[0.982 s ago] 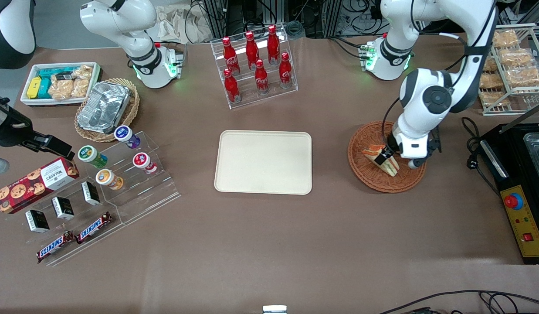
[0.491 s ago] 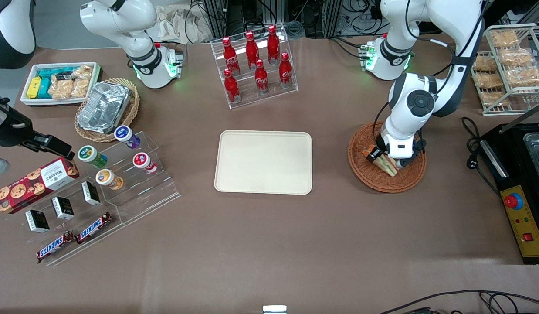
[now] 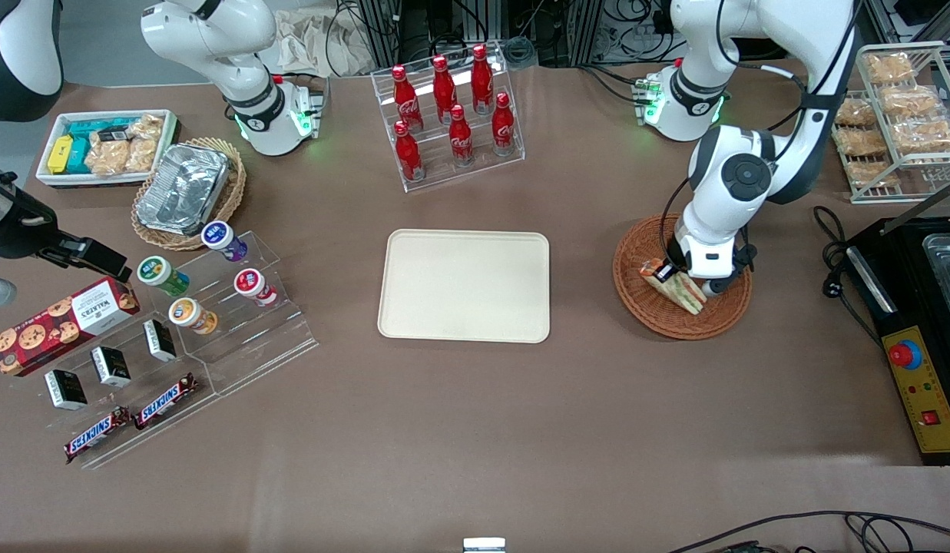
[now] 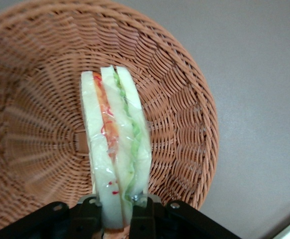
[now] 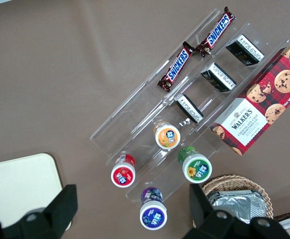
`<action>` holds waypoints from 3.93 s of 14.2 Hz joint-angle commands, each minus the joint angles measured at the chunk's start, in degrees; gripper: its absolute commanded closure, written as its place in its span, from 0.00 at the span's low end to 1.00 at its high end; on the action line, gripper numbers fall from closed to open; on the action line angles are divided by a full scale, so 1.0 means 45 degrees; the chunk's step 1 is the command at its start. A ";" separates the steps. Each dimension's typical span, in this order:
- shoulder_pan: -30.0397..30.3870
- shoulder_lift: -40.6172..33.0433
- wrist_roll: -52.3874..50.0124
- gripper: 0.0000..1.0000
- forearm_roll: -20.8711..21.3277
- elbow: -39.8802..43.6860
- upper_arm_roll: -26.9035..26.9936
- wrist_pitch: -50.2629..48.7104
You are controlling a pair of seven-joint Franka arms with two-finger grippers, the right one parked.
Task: Place sandwich from basket to tray
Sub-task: 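Lower the left gripper and close it on the wrapped sandwich, then lift the sandwich up out of the basket with the left gripper, then carry the held sandwich over toward the cream tray, then lower the sandwich onto the tray and open the left gripper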
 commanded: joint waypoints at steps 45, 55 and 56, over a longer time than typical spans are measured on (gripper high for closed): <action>-0.4730 0.5232 0.5894 1.00 -0.0038 0.8951 -0.1087 -0.4707; -0.4791 0.5588 0.5118 0.00 0.1292 0.8931 -0.0989 -0.5383; -0.4674 0.5374 0.4688 0.00 0.1292 0.8989 -0.0970 -0.5716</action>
